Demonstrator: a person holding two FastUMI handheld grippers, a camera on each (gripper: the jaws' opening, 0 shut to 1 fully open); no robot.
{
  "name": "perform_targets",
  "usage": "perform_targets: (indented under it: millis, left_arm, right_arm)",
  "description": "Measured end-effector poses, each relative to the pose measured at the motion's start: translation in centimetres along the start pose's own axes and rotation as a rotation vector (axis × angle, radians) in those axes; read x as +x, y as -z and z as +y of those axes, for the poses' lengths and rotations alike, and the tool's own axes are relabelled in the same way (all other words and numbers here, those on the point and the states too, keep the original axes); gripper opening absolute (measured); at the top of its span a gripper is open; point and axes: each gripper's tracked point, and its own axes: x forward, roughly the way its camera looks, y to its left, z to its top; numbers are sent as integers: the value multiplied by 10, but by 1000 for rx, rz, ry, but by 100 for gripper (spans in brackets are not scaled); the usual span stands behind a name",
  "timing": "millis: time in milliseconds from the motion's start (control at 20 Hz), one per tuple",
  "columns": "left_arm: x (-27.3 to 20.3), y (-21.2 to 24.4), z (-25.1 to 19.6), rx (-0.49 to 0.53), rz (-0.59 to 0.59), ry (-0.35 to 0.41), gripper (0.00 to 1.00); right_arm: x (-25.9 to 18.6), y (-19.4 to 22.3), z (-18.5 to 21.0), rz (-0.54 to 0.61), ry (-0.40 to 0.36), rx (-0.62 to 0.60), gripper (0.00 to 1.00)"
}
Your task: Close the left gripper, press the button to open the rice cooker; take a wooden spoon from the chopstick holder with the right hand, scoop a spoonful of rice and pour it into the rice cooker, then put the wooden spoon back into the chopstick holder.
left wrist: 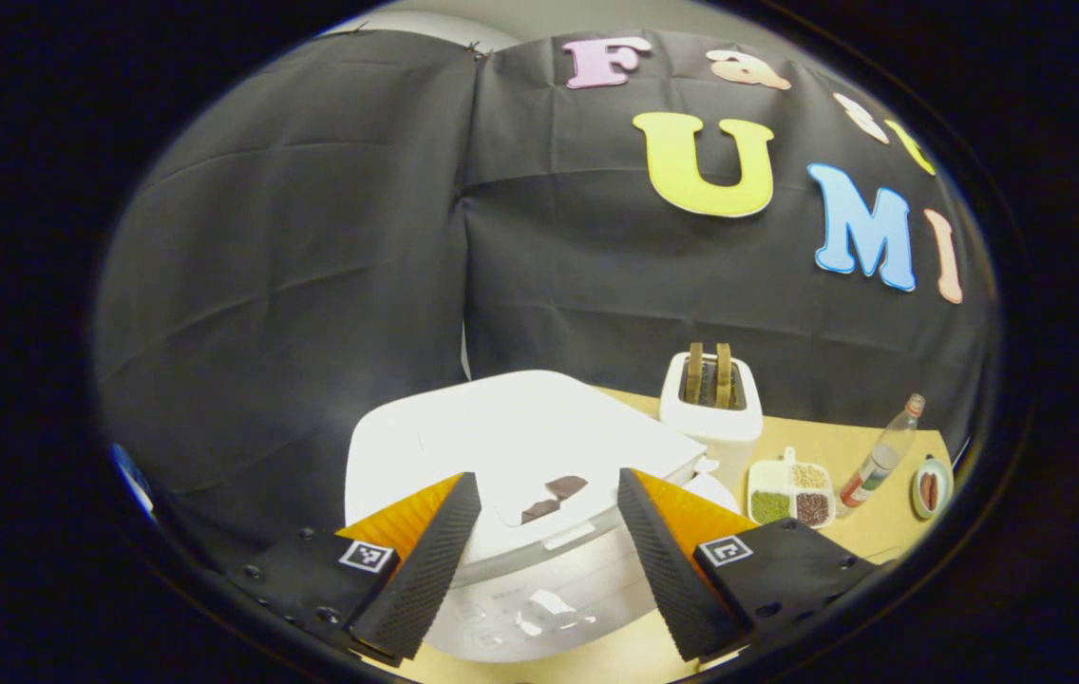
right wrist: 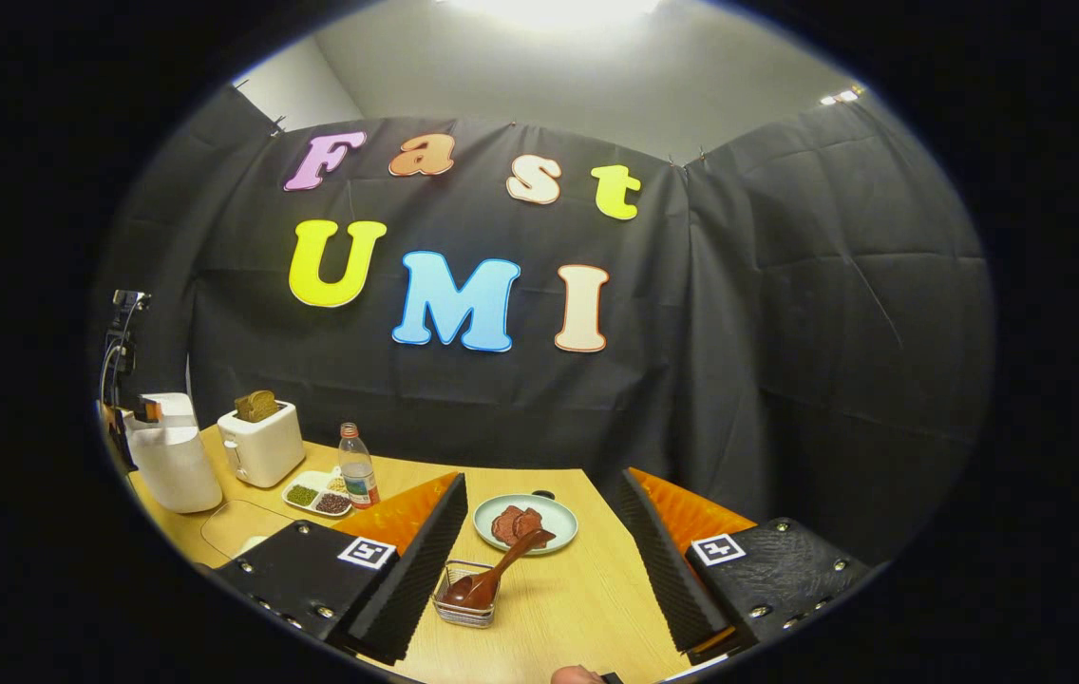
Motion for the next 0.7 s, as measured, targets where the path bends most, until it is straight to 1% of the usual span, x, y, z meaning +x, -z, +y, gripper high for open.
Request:
perform_targets:
  millis: [50, 100, 150, 250, 300, 350, 400, 450, 500, 650, 700]
  left_arm:
    - [2, 2, -2, 3, 7, 3, 96]
    - [5, 6, -3, 7, 14, 5, 100]
    - [8, 9, -3, 13, 17, 6, 96]
    - [12, 16, -5, 22, 44, 14, 96]
    - [13, 12, -7, 36, 41, 22, 100]
    - [12, 14, -8, 35, 57, 29, 100]
    - [12, 13, -7, 13, 65, 31, 100]
    - [12, 13, -5, -14, 76, 27, 96]
    - [12, 14, -5, -18, 78, 24, 100]
    - [13, 12, -8, 29, 55, 32, 100]
    - [14, 12, -8, 26, 55, 40, 96]
  right_arm:
    - [0, 0, 2, 2, 0, 0, 97]
    - [1, 1, 3, 2, -1, 0, 97]
    - [1, 0, 4, 1, 0, -1, 97]
    - [1, -1, 6, 0, -1, 0, 97]
    - [1, -2, 7, -3, 0, 0, 97]
    - [1, -2, 8, -4, 2, 1, 97]
    - [0, -2, 10, -5, 0, 4, 97]
    - [-1, -2, 14, -5, -9, 8, 97]
    - [-2, -6, 16, -17, -12, 12, 97]
    - [-5, -21, 27, -59, -36, -5, 97]
    - [-5, -25, 29, -68, -41, -9, 97]
